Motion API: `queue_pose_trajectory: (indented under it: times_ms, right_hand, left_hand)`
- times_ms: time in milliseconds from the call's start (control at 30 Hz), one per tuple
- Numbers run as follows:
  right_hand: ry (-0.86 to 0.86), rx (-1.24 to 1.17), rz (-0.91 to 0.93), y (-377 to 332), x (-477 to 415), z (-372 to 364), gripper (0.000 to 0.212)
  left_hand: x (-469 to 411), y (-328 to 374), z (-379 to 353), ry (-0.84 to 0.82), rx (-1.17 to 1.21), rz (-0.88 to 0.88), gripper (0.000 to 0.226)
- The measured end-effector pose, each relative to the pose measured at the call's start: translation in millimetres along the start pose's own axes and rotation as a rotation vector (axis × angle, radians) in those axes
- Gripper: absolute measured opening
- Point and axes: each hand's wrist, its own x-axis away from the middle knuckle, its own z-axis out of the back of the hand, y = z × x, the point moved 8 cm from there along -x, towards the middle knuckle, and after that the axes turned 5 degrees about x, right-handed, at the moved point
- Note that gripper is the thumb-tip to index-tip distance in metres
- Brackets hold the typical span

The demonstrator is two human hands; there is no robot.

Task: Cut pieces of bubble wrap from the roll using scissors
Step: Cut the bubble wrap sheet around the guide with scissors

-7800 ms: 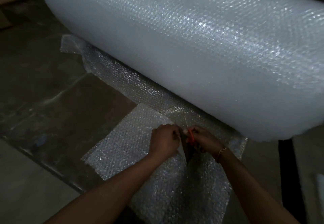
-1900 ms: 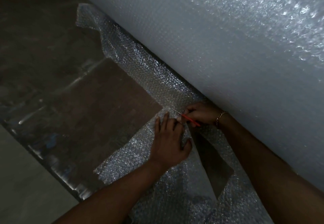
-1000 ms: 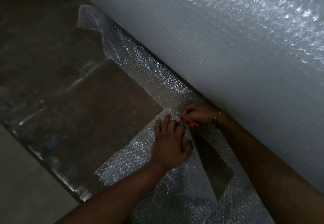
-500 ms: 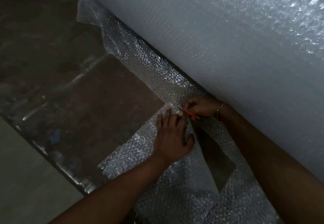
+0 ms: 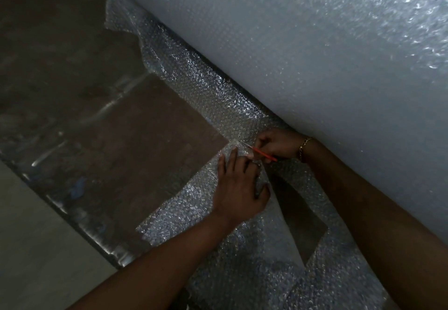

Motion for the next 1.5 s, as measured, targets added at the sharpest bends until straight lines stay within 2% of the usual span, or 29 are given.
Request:
queue_pose_trajectory:
  times_ms: [133,267,300,433,533,633,767,1000,1067,1233,1333,1500]
  right_hand:
    - [-0.014,-0.012,-0.03,0,-4,-3,0.039]
    - [-0.021,-0.027,-0.047,-1,-10,-8,0.07]
    - [-0.027,-0.013,-0.042,-1,-11,-8,0.067]
    - [-0.039,-0.033,-0.033,0,-11,-7,0.033]
    - [-0.029,-0.057,-0.019,-2,-8,-3,0.022]
    - [-0.031,-0.032,-0.035,-2,-10,-3,0.025]
    - [-0.033,-0.014,-0.074,-6,-15,-5,0.043]
    - [-0.077,-0.083,-0.047,-6,-13,-8,0.025]
    - [-0.062,-0.086,-0.04,-5,-13,-6,0.026]
    - [-0.057,-0.061,-0.054,-8,-14,-6,0.052]
    - [-0.029,-0.038,-0.052,-9,-16,-5,0.048]
    - [-0.025,-0.061,-0.061,-9,-20,-8,0.054]
  left_hand:
    - [0,0,-1,0.004,-0.008,0.001,0.042]
    - [1,-1,-1,0.01,-0.006,0.004,0.039]
    - [1,0,0,0.01,-0.007,0.002,0.039]
    - [1,0,0,0.006,0.003,-0.001,0.038]
    - [1,1,1,0.013,0.008,-0.004,0.039]
    - [1,0,1,0.008,0.009,-0.001,0.042]
    - [1,-1,0,-0.001,0.0,0.008,0.041]
    - [1,1,1,0.005,0.001,0.002,0.042]
    - [2,1,1,0.003,0.01,0.001,0.042]
    - [1,0,1,-0.006,0.002,0.006,0.042]
    - [1,0,1,-0.01,0.005,0.006,0.043]
    - [1,0,2,-0.002,0.006,0.0,0.04]
